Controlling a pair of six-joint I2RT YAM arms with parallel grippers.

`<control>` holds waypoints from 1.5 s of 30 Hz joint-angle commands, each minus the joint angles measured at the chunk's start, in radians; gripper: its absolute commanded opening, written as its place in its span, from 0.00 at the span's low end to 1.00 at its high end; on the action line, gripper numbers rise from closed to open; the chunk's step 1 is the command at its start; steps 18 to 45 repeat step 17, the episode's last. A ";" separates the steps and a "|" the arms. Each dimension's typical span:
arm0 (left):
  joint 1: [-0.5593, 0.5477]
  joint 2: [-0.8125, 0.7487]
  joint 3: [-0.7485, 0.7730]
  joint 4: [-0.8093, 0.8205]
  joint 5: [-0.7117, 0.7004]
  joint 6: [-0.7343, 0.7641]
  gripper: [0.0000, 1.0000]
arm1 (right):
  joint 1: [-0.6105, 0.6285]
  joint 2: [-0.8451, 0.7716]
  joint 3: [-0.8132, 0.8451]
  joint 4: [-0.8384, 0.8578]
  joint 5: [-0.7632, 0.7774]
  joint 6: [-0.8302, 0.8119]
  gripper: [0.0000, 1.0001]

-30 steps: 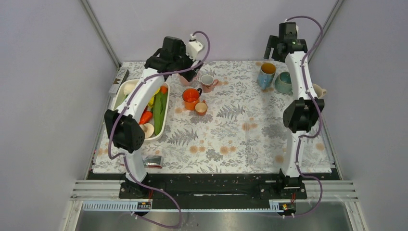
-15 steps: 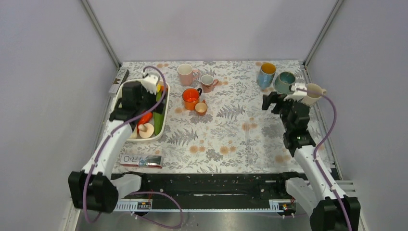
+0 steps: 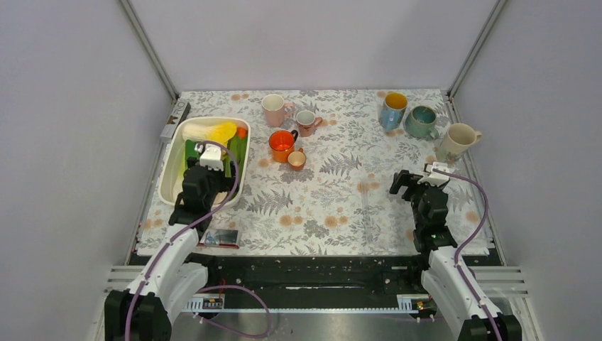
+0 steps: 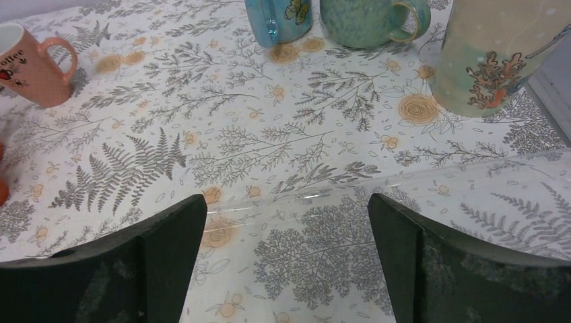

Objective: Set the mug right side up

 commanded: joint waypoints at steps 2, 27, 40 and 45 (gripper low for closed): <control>0.005 -0.062 -0.105 0.173 -0.075 -0.048 0.99 | 0.001 -0.007 -0.012 0.042 0.039 -0.039 0.99; 0.005 -0.131 -0.122 0.151 -0.032 -0.096 0.99 | 0.000 0.032 0.025 0.002 0.006 -0.034 0.99; 0.005 -0.131 -0.122 0.151 -0.032 -0.096 0.99 | 0.000 0.032 0.025 0.002 0.006 -0.034 0.99; 0.005 -0.131 -0.122 0.151 -0.032 -0.096 0.99 | 0.000 0.032 0.025 0.002 0.006 -0.034 0.99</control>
